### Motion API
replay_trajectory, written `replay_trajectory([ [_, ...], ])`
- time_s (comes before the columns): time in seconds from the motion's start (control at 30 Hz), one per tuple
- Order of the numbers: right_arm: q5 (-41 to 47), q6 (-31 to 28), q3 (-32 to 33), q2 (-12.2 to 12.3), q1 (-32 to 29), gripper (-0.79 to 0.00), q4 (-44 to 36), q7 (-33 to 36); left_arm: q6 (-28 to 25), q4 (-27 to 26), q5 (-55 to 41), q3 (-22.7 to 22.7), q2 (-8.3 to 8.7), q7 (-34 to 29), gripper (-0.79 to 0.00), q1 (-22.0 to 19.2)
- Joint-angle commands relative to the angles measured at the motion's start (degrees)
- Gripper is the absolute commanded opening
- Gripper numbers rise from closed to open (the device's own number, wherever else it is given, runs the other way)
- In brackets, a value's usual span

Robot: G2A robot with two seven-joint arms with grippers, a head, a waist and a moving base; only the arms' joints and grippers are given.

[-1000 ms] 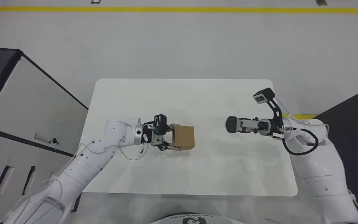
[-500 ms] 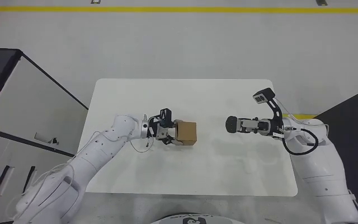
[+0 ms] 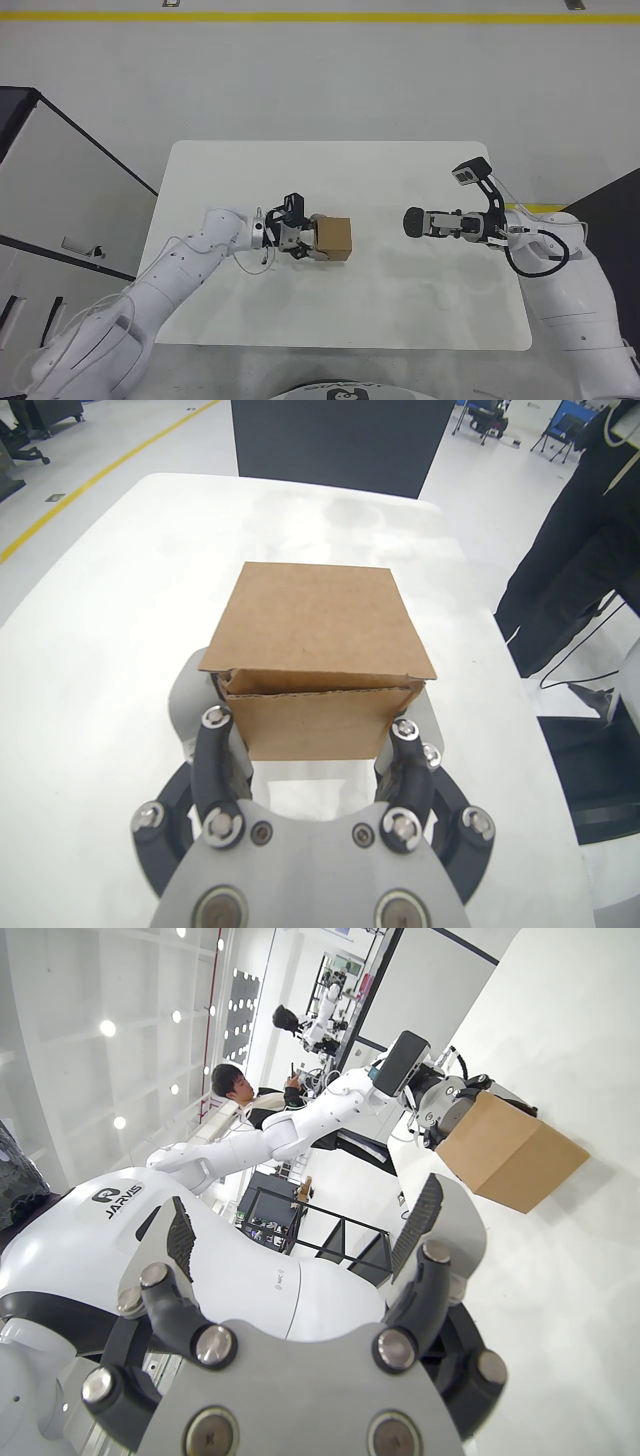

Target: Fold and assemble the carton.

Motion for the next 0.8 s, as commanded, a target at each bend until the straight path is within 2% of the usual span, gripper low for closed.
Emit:
replay_trajectory([
  [0.0, 0.0, 0.0, 0.0, 0.0, 0.0, 0.0, 0.0, 0.0, -0.03, 0.67, 0.86, 0.52, -0.07, 2.04, -0.785, -0.02],
  [0.3, 0.0, 0.0, 0.0, 0.0, 0.0, 0.0, 0.0, 0.0, 1.32, 6.28, 4.91, 3.21, -1.44, 8.07, -0.785, -1.19],
  [0.77, 0.0, 0.0, 0.0, 0.0, 0.0, 0.0, 0.0, 0.0, 3.1, 13.09, 6.58, 6.43, -4.51, 10.91, -0.785, -3.69],
])
